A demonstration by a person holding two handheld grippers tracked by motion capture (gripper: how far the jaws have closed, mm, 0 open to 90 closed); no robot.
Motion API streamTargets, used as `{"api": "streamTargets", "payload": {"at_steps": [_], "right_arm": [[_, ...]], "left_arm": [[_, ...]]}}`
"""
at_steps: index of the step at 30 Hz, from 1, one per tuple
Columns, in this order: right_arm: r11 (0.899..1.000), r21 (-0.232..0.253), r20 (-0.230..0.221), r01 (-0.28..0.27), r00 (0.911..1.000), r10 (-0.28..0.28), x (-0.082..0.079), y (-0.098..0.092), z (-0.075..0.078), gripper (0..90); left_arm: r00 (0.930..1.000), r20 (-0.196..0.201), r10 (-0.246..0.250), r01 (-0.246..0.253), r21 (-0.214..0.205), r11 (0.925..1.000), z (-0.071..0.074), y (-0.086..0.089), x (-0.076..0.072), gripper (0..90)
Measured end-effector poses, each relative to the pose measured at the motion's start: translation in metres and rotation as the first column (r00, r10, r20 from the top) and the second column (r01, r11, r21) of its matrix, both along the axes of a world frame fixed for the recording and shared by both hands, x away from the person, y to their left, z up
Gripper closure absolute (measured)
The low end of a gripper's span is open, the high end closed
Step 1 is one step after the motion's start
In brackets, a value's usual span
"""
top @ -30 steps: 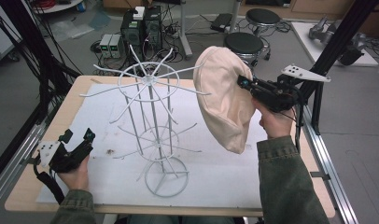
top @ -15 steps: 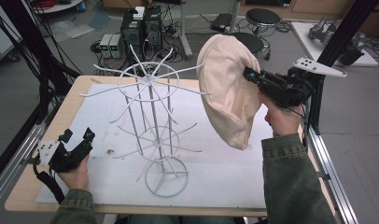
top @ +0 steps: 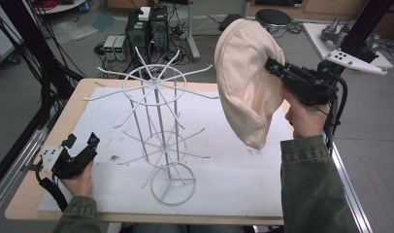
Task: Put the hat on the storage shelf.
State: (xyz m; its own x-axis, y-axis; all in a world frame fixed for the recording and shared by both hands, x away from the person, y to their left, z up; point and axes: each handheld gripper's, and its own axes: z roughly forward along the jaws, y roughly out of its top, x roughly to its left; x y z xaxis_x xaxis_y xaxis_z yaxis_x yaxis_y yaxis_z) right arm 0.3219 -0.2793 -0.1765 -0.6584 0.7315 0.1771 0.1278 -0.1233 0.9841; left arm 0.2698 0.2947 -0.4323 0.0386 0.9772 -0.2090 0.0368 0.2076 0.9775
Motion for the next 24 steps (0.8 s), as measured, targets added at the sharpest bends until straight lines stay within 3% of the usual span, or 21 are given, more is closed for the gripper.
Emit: {"api": "streamTargets", "payload": {"at_steps": [15, 24], "right_arm": [[1.0, 0.008, 0.08, -0.003, 0.9968, 0.002, -0.014, 0.018, 0.037, 76.7], [1.0, 0.014, 0.098, -0.012, 0.9951, 0.011, -0.006, 0.038, 0.05, 76.6]], "left_arm": [[1.0, 0.002, -0.006, 0.006, -0.002, 1.0, 0.0, -0.001, 0.001, 25.0], [1.0, 0.002, -0.009, 0.009, -0.003, 1.0, 0.0, -0.001, 0.002, 25.0]]}}
